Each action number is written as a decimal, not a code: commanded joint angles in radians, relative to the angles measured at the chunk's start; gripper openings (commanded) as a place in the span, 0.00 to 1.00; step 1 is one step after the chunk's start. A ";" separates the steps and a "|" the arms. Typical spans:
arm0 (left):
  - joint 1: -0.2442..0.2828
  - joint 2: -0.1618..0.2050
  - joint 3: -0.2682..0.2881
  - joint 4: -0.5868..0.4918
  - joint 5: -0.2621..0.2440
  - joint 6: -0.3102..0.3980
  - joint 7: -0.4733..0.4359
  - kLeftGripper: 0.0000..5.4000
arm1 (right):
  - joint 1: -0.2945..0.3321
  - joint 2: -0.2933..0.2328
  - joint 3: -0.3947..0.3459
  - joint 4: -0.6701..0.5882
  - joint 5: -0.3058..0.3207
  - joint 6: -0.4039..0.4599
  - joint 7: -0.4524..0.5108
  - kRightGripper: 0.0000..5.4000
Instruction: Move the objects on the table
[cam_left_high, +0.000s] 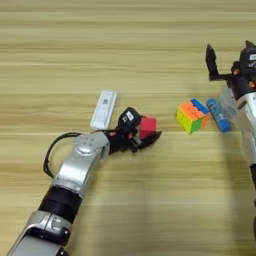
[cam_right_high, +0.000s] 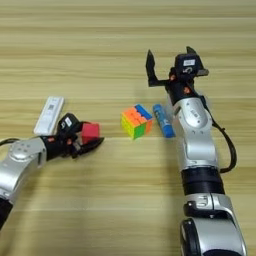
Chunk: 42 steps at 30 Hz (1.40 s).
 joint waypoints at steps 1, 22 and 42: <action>0.002 0.007 -0.030 -0.016 -0.005 0.022 -0.020 0.58 | -0.012 0.002 0.002 0.000 -0.003 0.010 -0.001 1.00; -0.058 -0.019 -0.094 0.095 0.002 -0.011 -0.044 0.64 | -0.012 0.004 0.002 -0.003 -0.003 0.012 -0.003 1.00; -0.087 -0.022 -0.029 0.076 -0.034 -0.023 -0.001 0.98 | -0.013 0.003 0.006 0.003 -0.005 0.011 0.002 1.00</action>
